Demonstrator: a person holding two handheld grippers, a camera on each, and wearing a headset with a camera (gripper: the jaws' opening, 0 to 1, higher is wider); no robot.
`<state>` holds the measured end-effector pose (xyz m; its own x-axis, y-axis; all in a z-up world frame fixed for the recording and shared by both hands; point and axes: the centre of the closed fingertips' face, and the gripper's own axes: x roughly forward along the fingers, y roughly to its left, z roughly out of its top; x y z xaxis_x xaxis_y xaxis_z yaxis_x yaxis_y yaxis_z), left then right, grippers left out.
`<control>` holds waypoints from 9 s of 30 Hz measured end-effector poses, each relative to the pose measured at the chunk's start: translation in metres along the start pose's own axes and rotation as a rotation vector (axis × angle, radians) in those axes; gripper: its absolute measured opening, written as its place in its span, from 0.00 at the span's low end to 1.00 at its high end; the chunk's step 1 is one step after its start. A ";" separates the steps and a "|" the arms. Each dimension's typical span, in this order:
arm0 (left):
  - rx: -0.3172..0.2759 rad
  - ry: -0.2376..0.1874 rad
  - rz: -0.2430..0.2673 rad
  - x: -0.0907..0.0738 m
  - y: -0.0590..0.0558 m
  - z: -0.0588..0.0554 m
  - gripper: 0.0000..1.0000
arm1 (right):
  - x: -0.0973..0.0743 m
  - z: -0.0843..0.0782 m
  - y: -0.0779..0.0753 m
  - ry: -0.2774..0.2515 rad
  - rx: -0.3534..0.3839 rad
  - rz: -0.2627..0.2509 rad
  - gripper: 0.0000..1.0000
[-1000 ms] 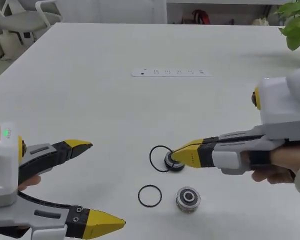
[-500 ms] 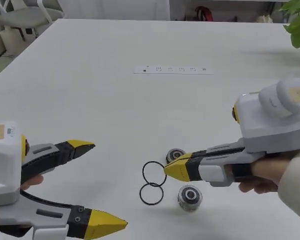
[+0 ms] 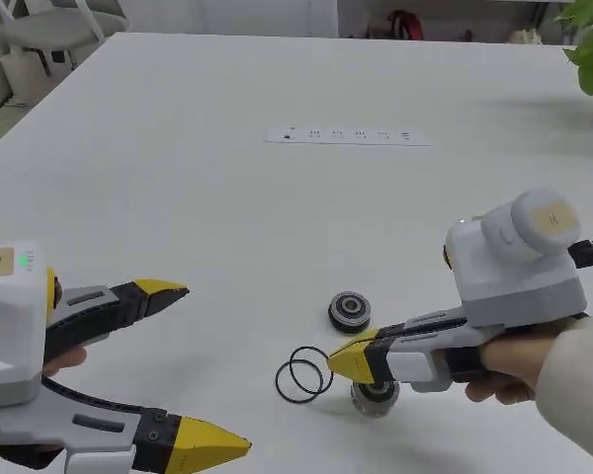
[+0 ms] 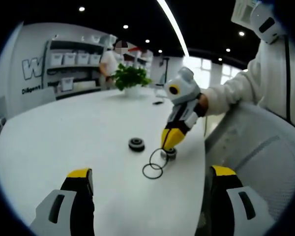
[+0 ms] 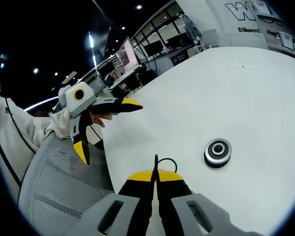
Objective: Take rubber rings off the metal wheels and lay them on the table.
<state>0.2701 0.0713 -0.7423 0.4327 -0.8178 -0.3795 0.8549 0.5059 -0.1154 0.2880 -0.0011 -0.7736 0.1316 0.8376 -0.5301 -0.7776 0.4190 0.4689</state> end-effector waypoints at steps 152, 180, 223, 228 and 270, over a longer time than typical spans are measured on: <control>0.256 0.008 -0.148 0.095 0.046 0.090 0.75 | -0.045 0.030 -0.081 -0.208 -0.115 -0.217 0.36; 0.217 0.084 -0.171 0.141 0.037 0.038 0.35 | -0.016 0.010 -0.084 -0.110 -0.183 -0.185 0.30; 0.179 0.156 -0.156 0.147 0.031 0.008 0.14 | -0.006 0.004 -0.093 -0.037 -0.337 -0.227 0.05; 0.184 0.162 -0.151 0.147 0.031 0.008 0.14 | -0.006 0.004 -0.094 -0.036 -0.327 -0.235 0.03; 0.205 0.157 -0.142 0.146 0.028 0.007 0.13 | -0.019 0.014 -0.094 -0.184 0.112 -0.199 0.00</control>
<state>0.3595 -0.0355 -0.7940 0.2688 -0.8159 -0.5119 0.9506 0.3105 0.0043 0.3674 -0.0515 -0.7973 0.3917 0.7805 -0.4872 -0.6539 0.6087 0.4493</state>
